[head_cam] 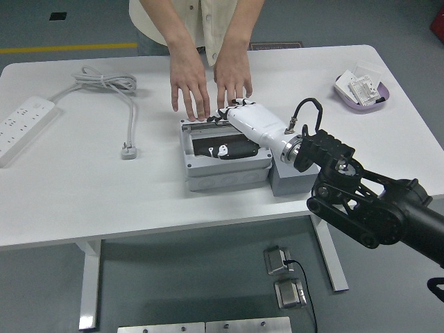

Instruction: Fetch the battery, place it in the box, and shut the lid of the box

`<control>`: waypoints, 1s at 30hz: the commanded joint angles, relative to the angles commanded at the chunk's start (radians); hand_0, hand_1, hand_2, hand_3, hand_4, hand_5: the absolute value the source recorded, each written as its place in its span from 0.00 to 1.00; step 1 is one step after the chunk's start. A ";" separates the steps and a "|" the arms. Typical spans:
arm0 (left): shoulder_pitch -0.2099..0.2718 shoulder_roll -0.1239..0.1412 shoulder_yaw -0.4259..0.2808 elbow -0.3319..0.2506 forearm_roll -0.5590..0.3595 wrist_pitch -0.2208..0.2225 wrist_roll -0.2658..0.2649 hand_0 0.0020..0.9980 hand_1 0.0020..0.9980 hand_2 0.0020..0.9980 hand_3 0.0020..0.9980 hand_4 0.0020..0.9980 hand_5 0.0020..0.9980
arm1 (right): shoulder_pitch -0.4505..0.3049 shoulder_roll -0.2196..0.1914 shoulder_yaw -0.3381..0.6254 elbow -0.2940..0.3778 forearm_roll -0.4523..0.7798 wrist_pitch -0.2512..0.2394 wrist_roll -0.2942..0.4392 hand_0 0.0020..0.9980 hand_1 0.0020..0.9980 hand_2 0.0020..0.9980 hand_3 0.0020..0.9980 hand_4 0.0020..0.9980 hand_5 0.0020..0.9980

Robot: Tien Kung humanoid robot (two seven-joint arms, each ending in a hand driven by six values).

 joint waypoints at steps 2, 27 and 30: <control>0.000 0.000 -0.001 0.000 0.001 0.000 0.001 0.59 0.68 0.71 0.76 0.80 0.91 | -0.005 -0.003 0.007 0.007 -0.004 0.003 -0.002 0.97 0.75 0.77 0.80 0.96 0.95; -0.007 0.004 -0.011 0.000 0.007 -0.002 0.000 0.59 0.68 0.71 0.76 0.80 0.91 | -0.053 -0.028 0.036 0.021 0.005 0.004 0.007 0.97 0.76 0.77 0.81 0.96 0.95; -0.007 0.003 -0.012 0.000 0.007 -0.002 0.001 0.59 0.68 0.71 0.76 0.80 0.91 | -0.066 -0.039 0.079 0.043 -0.021 0.015 0.000 0.97 0.76 0.77 0.81 0.96 0.95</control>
